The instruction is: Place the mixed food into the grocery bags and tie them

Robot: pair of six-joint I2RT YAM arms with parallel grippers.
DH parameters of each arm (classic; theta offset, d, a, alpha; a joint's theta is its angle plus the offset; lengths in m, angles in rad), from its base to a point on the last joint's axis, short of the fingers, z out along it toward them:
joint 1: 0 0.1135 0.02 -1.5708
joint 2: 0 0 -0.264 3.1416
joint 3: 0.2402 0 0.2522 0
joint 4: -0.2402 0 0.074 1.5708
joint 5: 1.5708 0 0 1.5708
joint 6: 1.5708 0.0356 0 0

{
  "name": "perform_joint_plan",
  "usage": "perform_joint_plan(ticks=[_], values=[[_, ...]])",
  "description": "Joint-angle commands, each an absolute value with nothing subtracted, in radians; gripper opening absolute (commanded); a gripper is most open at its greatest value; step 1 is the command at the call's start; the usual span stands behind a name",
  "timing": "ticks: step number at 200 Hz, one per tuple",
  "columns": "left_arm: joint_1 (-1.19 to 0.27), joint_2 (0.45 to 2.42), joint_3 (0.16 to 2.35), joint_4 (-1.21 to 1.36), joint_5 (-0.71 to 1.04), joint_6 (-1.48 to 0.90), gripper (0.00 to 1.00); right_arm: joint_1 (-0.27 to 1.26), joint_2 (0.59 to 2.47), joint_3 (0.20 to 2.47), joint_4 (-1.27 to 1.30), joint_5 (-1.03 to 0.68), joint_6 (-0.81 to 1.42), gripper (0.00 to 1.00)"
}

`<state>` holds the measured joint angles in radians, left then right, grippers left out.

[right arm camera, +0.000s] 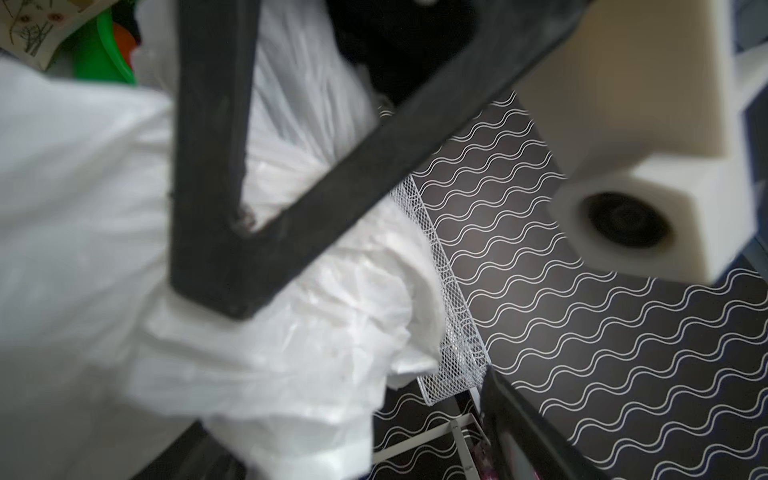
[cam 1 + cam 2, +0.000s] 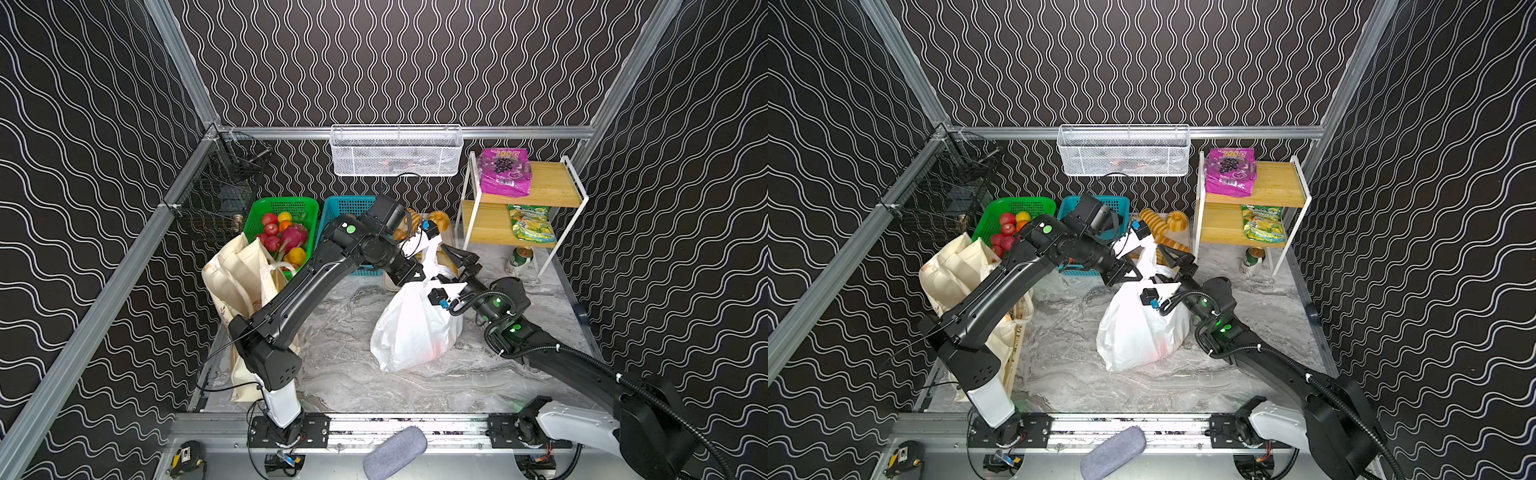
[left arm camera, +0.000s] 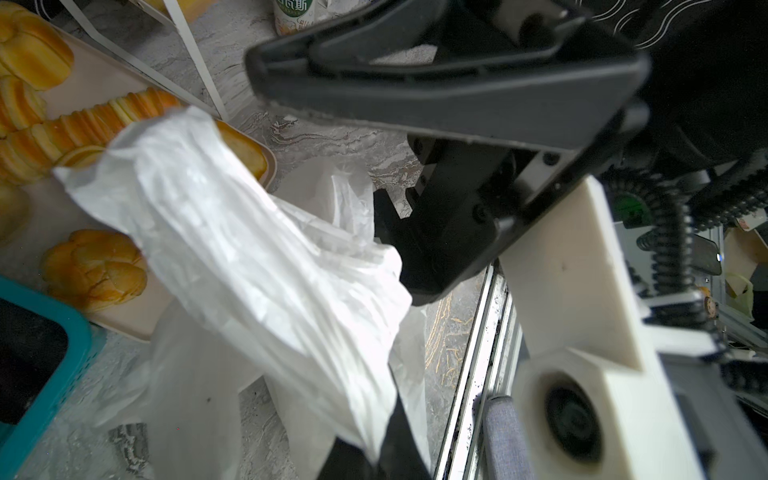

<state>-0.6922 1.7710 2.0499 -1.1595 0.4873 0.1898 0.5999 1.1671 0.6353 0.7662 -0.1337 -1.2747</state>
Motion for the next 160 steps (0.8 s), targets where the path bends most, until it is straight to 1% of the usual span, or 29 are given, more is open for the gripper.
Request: perform_joint_plan(ticks=[1, 29, 53, 71, 80, 86, 92, 106, 115, 125, 135, 140, 151, 160], values=[[-0.691, 1.775, 2.062, -1.173, 0.525, 0.207, 0.0, 0.601, 1.171, 0.658, 0.74, -0.211, -1.258, 0.83], [-0.69, 1.785, 2.08, -1.179, 0.546, 0.213, 0.0, 0.603, 1.197, 0.745, 0.533, -0.229, -1.256, 0.76], [-0.691, 1.784, 2.099, -1.192, 0.545, 0.222, 0.0, 0.603, 1.227, 0.715, 0.609, -0.211, -1.249, 0.73], [-0.691, 1.771, 2.079, -1.182, 0.552, 0.233, 0.0, 0.604, 1.246, 0.761, 0.5, -0.21, -1.262, 0.68], [-0.69, 1.768, 2.071, -1.176, 0.561, 0.238, 0.0, 0.604, 1.25, 0.773, 0.489, -0.214, -1.265, 0.65], [-0.69, 1.77, 2.067, -1.172, 0.569, 0.242, 0.0, 0.604, 1.25, 0.773, 0.496, -0.221, -1.262, 0.61], [-0.69, 1.772, 2.065, -1.171, 0.569, 0.242, 0.0, 0.604, 1.249, 0.778, 0.49, -0.23, -1.255, 0.55], [-0.69, 1.771, 2.065, -1.172, 0.559, 0.243, 0.0, 0.604, 1.245, 0.812, 0.404, -0.243, -1.239, 0.41], [-0.691, 1.766, 2.061, -1.167, 0.552, 0.245, 0.0, 0.604, 1.243, 0.825, 0.371, -0.25, -1.221, 0.34], [-0.69, 1.76, 2.053, -1.156, 0.554, 0.248, 0.0, 0.604, 1.234, 0.83, 0.338, -0.262, -1.202, 0.21], [-0.69, 1.756, 2.051, -1.149, 0.555, 0.25, 0.0, 0.604, 1.222, 0.826, 0.32, -0.285, -1.18, 0.15], [-0.691, 1.758, 2.054, -1.15, 0.55, 0.248, 0.0, 0.605, 1.217, 0.825, 0.314, -0.293, -1.154, 0.09], [-0.69, 1.76, 2.059, -1.153, 0.545, 0.251, 0.0, 0.604, 1.206, 0.838, 0.266, -0.305, -1.122, 0.0], [-0.691, 1.761, 2.065, -1.154, 0.536, 0.25, 0.01, 0.604, 1.197, 0.841, 0.248, -0.301, -1.097, 0.0]])
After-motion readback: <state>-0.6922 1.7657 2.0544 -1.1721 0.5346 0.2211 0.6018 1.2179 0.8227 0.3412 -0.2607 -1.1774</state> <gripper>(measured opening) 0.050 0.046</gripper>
